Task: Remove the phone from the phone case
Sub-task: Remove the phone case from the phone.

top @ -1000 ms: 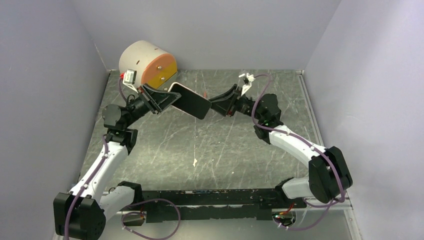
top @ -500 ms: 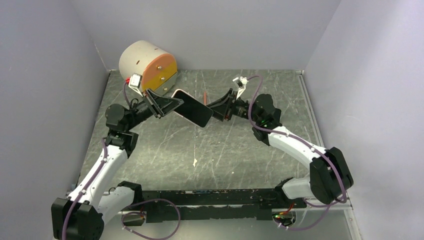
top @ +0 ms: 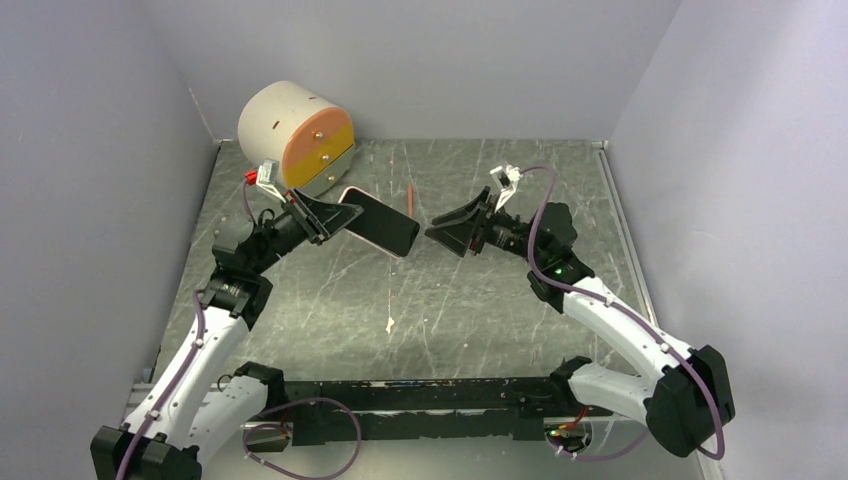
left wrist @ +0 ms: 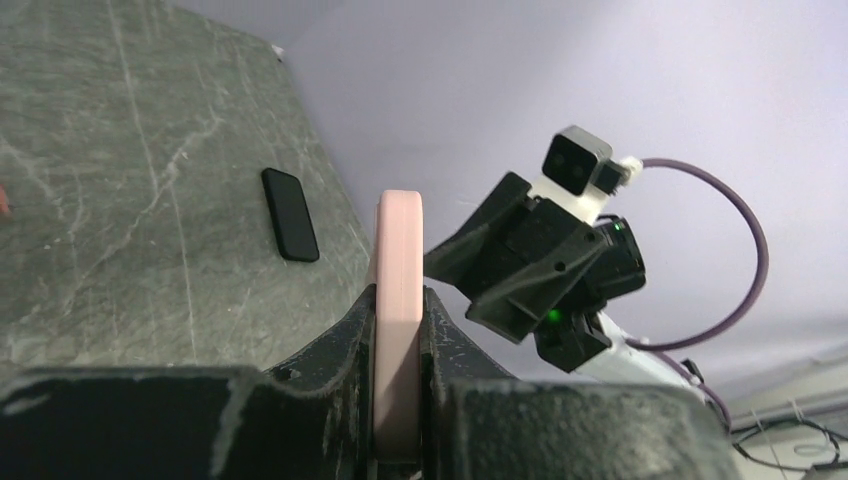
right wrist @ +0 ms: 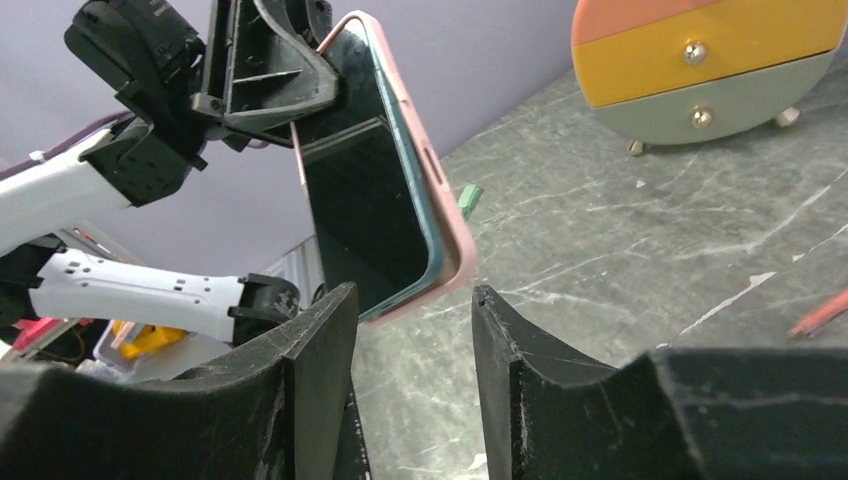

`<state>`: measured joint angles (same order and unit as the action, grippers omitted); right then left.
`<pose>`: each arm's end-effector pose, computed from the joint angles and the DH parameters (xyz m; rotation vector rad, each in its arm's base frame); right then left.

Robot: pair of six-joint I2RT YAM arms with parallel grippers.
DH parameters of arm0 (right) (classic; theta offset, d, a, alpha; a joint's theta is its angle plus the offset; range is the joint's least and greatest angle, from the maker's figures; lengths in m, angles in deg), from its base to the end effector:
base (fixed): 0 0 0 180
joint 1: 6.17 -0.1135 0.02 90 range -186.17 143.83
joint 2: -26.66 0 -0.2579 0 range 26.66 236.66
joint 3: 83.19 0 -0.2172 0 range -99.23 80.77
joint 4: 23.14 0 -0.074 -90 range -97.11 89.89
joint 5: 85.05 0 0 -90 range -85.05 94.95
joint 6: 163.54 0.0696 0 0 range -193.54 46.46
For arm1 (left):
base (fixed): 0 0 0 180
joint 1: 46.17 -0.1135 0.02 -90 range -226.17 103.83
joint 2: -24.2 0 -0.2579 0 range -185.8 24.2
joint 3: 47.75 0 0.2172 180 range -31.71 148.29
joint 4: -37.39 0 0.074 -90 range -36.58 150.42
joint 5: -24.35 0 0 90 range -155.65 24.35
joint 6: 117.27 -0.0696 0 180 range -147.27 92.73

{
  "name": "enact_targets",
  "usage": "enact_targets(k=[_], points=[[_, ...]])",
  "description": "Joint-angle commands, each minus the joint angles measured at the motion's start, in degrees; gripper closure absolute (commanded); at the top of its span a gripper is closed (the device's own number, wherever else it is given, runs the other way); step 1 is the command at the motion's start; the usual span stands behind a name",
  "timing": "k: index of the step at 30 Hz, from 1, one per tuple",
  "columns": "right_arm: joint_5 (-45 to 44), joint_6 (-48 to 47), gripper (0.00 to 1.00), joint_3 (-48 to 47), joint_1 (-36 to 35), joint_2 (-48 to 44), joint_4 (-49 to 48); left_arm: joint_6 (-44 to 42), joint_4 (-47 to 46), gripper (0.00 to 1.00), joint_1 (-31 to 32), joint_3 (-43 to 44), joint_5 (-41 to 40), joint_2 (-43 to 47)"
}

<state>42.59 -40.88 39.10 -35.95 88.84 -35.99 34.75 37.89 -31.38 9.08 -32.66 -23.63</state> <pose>0.1906 0.1580 0.3435 -0.5519 1.5082 1.3321 0.1763 -0.0857 0.3582 -0.1324 1.6280 -1.4721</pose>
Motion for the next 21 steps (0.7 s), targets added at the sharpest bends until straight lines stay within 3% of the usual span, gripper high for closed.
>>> enact_targets(k=[1,10,21], points=[[-0.8,3.9,0.5,-1.6,0.0,-2.4,2.5,1.4,-3.9,0.98,0.0,0.7,-4.8,1.0],[1.8,16.2,0.49,-2.1,-0.4,1.9,-4.5,4.5,-8.2,0.97,0.0,0.4,-4.3,-1.0],[3.6,20.7,0.55,-4.6,-0.9,6.7,-11.6,6.3,-10.5,0.98,0.0,0.0,-2.9,-1.9]])
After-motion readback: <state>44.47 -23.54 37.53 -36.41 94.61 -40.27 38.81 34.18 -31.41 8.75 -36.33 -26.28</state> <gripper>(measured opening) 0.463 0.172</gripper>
